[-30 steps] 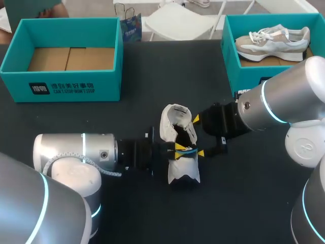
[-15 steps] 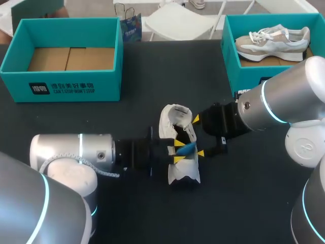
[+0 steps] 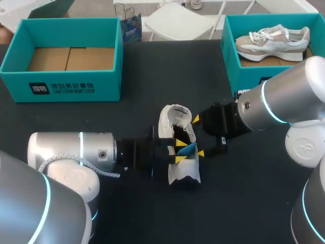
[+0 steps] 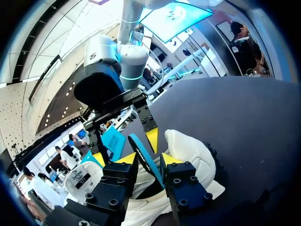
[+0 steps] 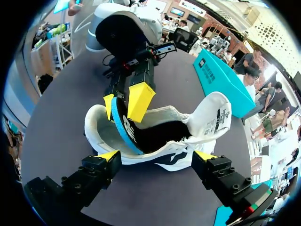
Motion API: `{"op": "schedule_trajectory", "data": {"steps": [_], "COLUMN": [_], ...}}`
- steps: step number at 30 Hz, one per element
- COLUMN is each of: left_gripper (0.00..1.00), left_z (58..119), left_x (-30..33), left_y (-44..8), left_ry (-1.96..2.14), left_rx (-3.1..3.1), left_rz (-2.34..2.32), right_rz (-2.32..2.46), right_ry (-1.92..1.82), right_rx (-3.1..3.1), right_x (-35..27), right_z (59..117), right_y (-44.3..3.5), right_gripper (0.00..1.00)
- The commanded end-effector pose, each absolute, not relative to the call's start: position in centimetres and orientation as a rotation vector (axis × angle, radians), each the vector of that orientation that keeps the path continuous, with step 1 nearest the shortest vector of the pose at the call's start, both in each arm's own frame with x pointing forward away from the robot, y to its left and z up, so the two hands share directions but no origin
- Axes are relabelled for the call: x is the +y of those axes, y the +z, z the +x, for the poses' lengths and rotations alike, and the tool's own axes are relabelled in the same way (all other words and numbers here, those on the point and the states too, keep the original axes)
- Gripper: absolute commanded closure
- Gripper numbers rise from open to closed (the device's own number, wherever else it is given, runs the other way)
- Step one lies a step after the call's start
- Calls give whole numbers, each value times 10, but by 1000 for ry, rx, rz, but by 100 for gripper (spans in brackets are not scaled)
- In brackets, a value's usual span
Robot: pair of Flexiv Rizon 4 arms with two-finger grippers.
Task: Take the shoe out of the shoebox, open the shoe tongue, remove and reinsert the insole, then place the shoe into the shoebox
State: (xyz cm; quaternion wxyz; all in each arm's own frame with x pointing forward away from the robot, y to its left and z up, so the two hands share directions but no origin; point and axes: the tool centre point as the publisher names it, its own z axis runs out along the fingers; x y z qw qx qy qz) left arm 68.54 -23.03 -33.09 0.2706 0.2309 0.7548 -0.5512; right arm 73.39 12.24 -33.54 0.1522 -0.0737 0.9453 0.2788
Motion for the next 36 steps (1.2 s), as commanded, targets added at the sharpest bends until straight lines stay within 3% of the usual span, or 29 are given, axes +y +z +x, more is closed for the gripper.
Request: {"op": "schedule_trajectory", "data": {"steps": [1,30,32,33,34,36], "left_gripper": [70,71,75,82,98,100], "left_z": [681,675,675,675,676,677], "left_x": [-228,-218,-218,-219,-220,-221], "left_y": [-327,-331,-333,-333,-335,-337], "left_ry": [-1461,-1378,-1374,-1373,-1366,-1371], "left_rx": [2049,2108,2124,2124,2137,2149], "left_rz": [611,563,567,568,577,587], "right_rz": [-212,-211,-211,-211,-211,-211], "right_ry": [801,729,729,729,729,729], "right_rx": [2710,2766,2766,2766,2766,2766], "right_x": [122,86,86,86,86,86], "right_z": [733,728,728,728,728,728], "right_y": [-336,-325,-325,-325,-325,-325], "right_gripper": [0,0,0,0,0,0]}}
